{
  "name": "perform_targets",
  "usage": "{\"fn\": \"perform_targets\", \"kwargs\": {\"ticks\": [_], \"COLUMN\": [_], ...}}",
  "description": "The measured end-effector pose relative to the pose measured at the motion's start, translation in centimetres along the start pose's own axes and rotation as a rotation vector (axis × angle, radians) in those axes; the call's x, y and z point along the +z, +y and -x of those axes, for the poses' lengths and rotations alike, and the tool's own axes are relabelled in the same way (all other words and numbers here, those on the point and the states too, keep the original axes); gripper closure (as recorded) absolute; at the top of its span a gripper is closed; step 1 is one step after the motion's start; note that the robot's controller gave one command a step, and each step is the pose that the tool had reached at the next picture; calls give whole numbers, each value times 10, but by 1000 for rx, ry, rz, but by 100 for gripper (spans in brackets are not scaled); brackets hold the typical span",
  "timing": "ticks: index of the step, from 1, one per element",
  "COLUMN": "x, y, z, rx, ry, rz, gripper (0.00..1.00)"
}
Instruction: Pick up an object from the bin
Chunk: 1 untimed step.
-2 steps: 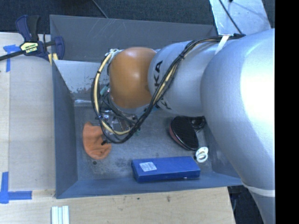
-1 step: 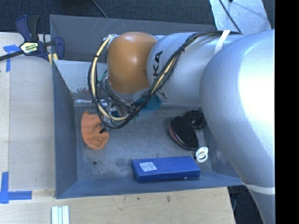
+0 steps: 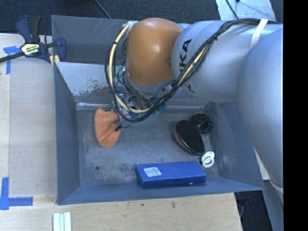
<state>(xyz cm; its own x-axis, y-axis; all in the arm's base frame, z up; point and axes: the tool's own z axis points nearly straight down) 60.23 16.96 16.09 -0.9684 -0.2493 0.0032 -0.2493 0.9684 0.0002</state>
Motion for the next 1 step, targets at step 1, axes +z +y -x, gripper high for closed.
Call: {"fn": "perform_targets", "kwargs": {"ticks": [1], "x": [-71], "y": [24], "z": [2], "rx": [-6], "ry": [-5], "rz": [-1], "gripper": [100]}}
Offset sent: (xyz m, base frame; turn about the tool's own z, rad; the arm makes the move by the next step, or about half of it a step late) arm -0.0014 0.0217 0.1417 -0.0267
